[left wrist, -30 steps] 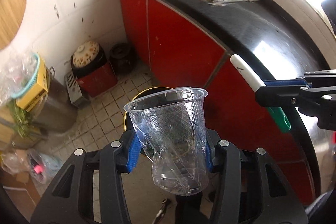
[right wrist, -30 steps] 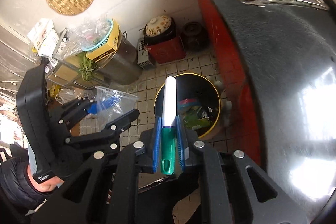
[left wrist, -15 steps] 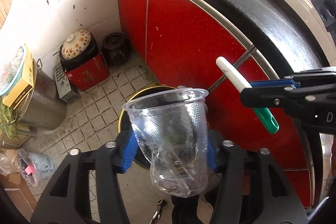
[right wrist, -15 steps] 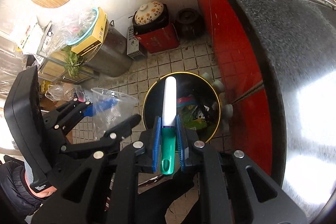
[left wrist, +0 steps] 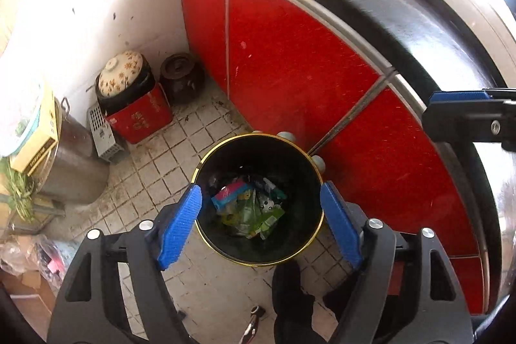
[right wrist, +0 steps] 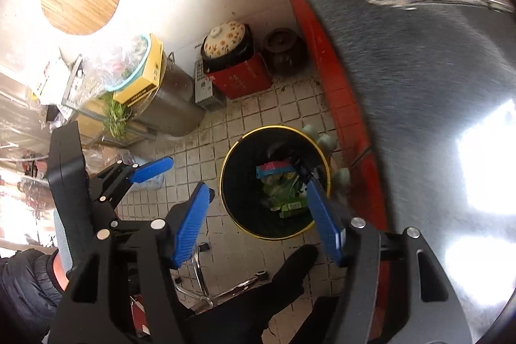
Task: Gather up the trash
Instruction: 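Raise both open tools back over the countertop, then grasp the green-yellow sponge with the left tool while the right tool grasps the crumpled foil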
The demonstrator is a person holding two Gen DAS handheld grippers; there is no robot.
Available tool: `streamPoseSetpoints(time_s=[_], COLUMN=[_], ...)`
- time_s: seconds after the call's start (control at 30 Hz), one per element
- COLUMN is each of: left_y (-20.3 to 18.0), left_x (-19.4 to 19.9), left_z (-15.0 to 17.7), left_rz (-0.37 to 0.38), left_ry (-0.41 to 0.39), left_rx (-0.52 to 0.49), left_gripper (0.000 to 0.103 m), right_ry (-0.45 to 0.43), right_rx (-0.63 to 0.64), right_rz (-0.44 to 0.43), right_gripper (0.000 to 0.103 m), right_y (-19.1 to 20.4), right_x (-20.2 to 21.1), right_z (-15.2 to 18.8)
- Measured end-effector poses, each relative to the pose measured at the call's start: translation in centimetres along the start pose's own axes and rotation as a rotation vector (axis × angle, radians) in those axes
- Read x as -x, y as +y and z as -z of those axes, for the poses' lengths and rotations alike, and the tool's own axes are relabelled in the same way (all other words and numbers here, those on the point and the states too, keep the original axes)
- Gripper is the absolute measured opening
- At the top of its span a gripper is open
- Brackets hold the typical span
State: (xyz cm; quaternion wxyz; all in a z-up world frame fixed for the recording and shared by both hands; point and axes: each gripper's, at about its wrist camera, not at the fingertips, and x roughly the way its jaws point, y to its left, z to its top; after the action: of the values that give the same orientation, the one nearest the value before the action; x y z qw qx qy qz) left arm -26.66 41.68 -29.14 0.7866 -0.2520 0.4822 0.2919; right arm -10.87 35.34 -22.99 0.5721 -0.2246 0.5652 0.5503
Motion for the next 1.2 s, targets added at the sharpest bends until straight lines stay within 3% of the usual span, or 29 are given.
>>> streamPoseSetpoints(time_s=[0.13, 0.3, 0.57, 0.7, 0.93, 1.2], left_y=[-3.2, -10.8, -29.0, -36.9, -47.7, -53.0], left_x=[2.4, 5.7, 9.2, 10.3, 11.6, 10.7], left_z=[-0.7, -1.9, -2.0, -0.7, 3.6, 5.5], left_rz=[-0.002, 0.047, 0.295, 0.406, 0.53, 0.517], left_ry=[-0.053, -0.119, -0.182, -0.183, -0.184, -0.164], left_rx=[-0.098, -0.25, -0.674, -0.831, -1.071, -1.15], left_gripper=[0.087, 0.093, 0.093, 0.093, 0.093, 0.093], right_ry=[-0.094, -0.231, -0.404, -0.461, -0.522, -0.521], right_rx=[-0.046, -0.112, -0.383, -0.532, -0.745, -0.8], right_rz=[0.045, 0.161, 0.406, 0.517, 0.596, 0.599], right_gripper=[0.071, 0.079, 0.082, 0.082, 0.082, 0.082], right_y=[-2.4, -6.5, -15.2, -18.5, -22.3, -26.2], right_x=[5.2, 12.8, 25.2, 29.9, 34.6, 36.3], right_z=[1.9, 6.0, 19.0, 26.4, 37.1, 42.5])
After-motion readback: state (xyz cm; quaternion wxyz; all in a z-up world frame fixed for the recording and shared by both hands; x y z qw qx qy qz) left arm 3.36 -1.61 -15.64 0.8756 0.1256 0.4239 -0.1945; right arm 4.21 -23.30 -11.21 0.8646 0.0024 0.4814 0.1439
